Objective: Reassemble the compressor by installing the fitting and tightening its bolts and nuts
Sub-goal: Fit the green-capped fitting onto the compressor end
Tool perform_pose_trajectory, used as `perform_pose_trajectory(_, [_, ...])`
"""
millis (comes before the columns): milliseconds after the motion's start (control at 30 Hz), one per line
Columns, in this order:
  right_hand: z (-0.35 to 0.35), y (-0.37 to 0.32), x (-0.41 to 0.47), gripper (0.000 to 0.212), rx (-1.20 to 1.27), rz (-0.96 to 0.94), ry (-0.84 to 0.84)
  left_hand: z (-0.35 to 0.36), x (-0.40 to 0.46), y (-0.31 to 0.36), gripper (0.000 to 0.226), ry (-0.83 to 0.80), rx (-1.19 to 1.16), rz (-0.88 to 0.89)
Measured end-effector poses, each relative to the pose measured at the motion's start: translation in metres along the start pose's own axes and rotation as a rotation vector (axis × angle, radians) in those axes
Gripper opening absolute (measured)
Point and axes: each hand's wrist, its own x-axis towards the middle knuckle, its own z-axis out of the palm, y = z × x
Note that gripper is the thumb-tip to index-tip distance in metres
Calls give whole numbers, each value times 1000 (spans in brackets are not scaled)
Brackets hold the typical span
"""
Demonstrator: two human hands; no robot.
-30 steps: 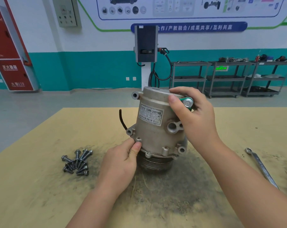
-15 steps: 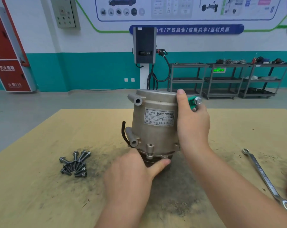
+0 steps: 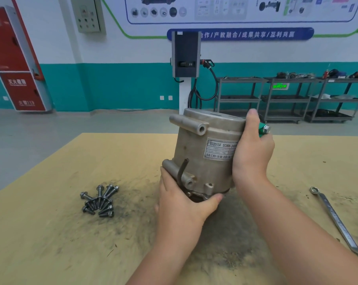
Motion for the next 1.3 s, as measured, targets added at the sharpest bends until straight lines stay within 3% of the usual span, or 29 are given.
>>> perform_pose_trajectory(233, [-6,-1,2,46,21,-88,89,-13,10,-6,73,-133,22,31])
perform_pose_trajectory(433, [-12,4,6,41,146,-34,73,-42,23,-17,99,-274,108,45])
perform_pose_trajectory(633, [-11,2,6,43,161,-37,93,-48,29,-21,88,-290,154,131])
perform_pose_trajectory(700, [-9,1,5,44,139,-45,122,-48,31,-27,78,-332,84,113])
perform_pose_trajectory(767, [-7,1,3,43,102,-49,146,-45,31,-29,85,-366,-6,104])
perform_pose_trajectory(933, [-3,1,0,42,35,-62,193,-30,31,-36,79,-301,-91,106])
perform_pose_trajectory(1067, [-1,1,-1,43,-1,-86,207,-25,31,-38,88,-216,-105,115])
perform_pose_trajectory(1200, [0,-1,-2,41,-6,-88,205,-29,30,-35,92,-259,-121,125])
perform_pose_trajectory(1300, [-1,0,-8,26,-34,-129,130,-33,32,-35,98,-281,-68,101])
